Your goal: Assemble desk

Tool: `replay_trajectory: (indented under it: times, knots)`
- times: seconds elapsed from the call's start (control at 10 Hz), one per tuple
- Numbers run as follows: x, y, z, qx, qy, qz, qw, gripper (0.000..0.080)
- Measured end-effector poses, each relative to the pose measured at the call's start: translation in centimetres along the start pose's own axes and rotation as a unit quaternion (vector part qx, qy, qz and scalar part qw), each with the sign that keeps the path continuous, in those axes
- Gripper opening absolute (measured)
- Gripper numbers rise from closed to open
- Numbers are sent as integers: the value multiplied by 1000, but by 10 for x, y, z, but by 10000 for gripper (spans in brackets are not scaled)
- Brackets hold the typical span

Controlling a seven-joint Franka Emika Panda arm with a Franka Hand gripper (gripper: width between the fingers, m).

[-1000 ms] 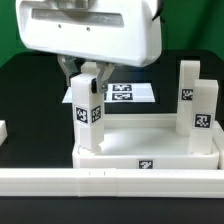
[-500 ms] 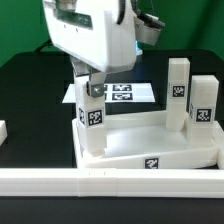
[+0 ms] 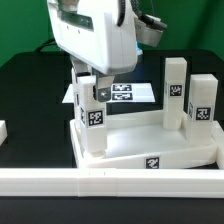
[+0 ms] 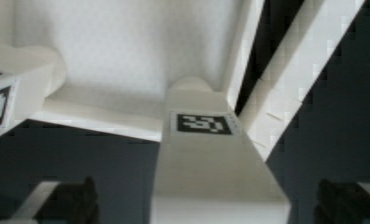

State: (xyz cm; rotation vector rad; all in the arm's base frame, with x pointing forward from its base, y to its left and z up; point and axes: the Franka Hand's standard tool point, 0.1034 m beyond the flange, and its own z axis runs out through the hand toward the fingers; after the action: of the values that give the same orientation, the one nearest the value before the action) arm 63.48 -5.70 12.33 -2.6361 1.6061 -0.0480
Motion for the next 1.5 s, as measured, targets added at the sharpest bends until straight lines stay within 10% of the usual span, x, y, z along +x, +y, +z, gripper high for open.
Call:
replay_trajectory:
  times: [0.4, 1.5]
  knots:
    - [-4, -3, 1, -4, 2, -229, 973, 648]
    - [-3, -1, 2, -14, 2, -590, 807, 637]
